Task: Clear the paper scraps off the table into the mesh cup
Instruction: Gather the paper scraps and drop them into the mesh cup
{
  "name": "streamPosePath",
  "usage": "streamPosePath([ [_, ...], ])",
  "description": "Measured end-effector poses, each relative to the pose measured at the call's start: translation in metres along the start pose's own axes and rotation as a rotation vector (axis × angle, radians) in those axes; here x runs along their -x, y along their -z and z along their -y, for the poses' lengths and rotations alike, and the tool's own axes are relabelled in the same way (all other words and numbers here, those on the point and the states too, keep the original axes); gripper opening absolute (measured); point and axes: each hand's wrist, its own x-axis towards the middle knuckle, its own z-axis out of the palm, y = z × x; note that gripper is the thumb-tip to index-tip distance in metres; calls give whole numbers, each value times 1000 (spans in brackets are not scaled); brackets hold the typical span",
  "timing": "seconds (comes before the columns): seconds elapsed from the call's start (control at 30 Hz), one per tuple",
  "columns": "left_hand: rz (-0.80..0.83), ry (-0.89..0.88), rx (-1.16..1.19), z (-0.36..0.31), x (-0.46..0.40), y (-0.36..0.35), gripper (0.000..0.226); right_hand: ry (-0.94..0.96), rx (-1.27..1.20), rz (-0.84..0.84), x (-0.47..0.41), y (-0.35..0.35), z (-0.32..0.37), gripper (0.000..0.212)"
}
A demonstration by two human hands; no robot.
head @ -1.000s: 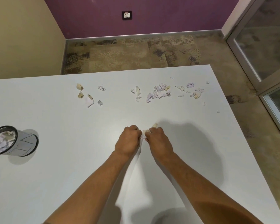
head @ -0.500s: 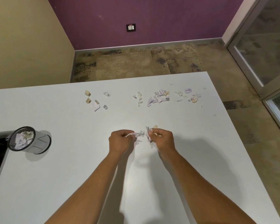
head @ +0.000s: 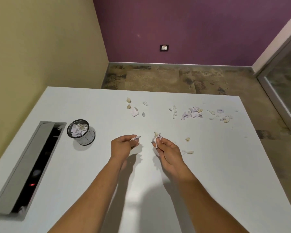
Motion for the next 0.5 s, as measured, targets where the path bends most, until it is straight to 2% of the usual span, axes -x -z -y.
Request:
streamPosePath([
  [0.3, -153, -93, -1, -53, -22, 112, 22, -51, 22, 76, 16, -113, -56, 9],
  [0.4, -258, -113, -104, -67, -39, 147, 23, -64, 34, 88, 13, -143, -69, 14],
  [0.5, -349, -184, -275, -83, -55, 167, 27, -65, 41, 106, 10, -167, -80, 8],
])
